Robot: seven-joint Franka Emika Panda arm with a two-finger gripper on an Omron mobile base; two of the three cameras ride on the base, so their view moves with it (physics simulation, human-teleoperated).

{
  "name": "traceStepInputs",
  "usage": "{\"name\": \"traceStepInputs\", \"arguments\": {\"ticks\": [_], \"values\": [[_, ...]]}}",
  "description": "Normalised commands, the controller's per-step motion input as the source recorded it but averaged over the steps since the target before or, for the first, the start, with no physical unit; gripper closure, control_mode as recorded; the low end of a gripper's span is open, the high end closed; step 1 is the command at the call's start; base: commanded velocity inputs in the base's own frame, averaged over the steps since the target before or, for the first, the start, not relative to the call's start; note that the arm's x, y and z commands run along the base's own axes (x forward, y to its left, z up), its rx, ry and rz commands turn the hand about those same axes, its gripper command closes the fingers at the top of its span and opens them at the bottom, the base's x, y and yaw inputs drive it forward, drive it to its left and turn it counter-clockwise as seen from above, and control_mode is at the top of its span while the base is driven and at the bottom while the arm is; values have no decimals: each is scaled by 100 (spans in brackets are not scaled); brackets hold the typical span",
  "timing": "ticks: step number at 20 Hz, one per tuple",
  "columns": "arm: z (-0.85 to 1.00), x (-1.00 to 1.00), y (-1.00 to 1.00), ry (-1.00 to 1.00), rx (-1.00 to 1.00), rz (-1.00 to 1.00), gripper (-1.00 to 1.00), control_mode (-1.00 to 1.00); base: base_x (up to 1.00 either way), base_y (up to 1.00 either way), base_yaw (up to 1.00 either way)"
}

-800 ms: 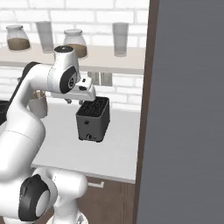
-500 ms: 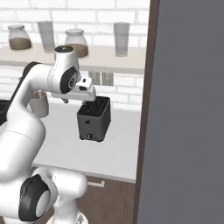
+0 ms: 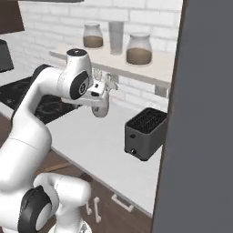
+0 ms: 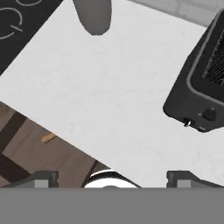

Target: Pick up the knife from the drawer and place it on the cutting board. Then place the meat from the plate to the cutting board.

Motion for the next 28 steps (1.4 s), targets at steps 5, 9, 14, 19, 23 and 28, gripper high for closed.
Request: {"name": "traceStepInputs", "arguments": {"ticks": [5, 9, 14, 19, 23, 28], "values": [[0, 0, 0, 0, 0, 0, -100, 100, -44, -40, 76], [0, 0, 0, 0, 0, 0, -100, 100, -10, -18, 47], [-18, 17, 1, 7, 0, 16, -100, -100, 2, 0, 14], [-87, 86, 58, 28, 0, 28, -100, -100, 0, 0, 0], [-100, 100, 62, 15, 0, 29, -100, -100, 0, 0, 0], [-100, 57, 47, 0, -3, 24, -100, -100, 0, 0, 0]]}}
